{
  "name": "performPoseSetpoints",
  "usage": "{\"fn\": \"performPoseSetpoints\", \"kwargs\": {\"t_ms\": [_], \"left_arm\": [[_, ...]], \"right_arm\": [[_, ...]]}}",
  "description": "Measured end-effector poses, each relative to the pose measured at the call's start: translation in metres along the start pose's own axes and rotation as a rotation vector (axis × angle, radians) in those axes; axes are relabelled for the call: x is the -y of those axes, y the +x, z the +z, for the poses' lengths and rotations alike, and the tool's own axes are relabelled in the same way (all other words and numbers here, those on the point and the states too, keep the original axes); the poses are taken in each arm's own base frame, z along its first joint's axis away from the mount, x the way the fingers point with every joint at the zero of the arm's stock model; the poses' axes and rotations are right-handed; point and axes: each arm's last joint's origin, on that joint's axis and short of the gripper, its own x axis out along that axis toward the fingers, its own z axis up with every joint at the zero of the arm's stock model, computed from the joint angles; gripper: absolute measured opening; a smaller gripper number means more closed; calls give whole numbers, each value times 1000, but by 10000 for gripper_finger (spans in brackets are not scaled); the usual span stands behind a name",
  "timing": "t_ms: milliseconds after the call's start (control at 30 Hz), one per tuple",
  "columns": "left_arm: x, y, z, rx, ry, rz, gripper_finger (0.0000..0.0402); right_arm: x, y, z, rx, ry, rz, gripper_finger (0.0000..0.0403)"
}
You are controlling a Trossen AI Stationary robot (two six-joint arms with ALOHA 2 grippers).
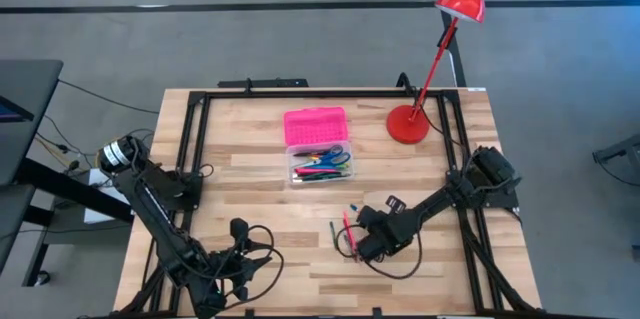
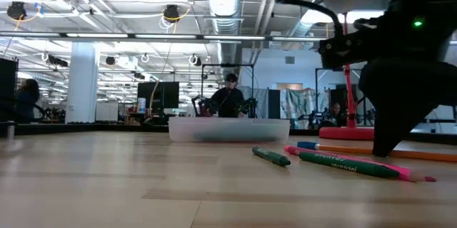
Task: Pick & place school supplies into a supply box
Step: Put the orange pencil into the pink supply box
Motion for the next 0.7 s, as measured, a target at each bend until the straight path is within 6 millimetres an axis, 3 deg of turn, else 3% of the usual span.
{"fn": "performPoseSetpoints", "kwargs": {"t_ms": [433,700], "left_arm": [[0,0,-1,-7,-20,-4,139],[0,0,-2,-24,-34,-24,139]], "right_arm": [[8,-7,35,-180,-94,123,34],[10,-7,38,-178,-126,125,5]]}}
